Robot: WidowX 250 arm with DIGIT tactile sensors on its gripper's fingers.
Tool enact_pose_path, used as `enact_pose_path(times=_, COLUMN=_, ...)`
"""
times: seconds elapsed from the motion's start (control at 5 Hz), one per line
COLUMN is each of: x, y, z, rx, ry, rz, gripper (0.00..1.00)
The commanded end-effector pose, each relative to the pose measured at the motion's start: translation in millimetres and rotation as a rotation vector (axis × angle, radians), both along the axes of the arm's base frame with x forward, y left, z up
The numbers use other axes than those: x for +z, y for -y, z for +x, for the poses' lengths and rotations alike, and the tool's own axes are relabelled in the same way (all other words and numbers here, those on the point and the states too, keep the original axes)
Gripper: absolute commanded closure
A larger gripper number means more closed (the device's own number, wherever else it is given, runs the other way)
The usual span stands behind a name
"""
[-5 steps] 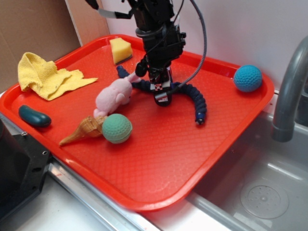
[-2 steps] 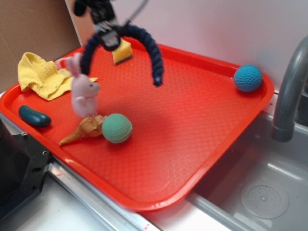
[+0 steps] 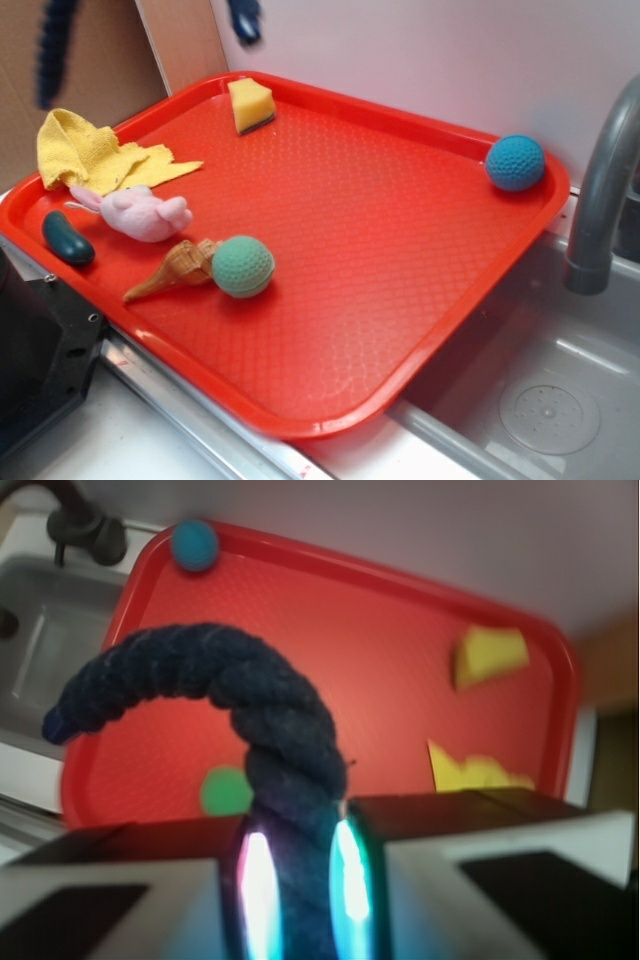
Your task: Grab the blue rope.
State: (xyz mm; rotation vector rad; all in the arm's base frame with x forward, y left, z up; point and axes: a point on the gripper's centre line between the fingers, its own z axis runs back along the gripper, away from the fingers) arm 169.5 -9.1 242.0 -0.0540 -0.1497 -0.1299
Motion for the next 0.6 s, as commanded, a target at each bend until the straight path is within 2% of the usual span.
enact_pose_path(times=0.0, x=15.8, y=-11.2, z=-9.7, rx=0.184, ry=0.016, rz=-0.059, gripper=1.0)
enact_pose_path(times=0.4, x=2.3, y=-23.9, z=-1.6, rx=0.253, ry=-0.043, rz=-0.058, gripper=1.0)
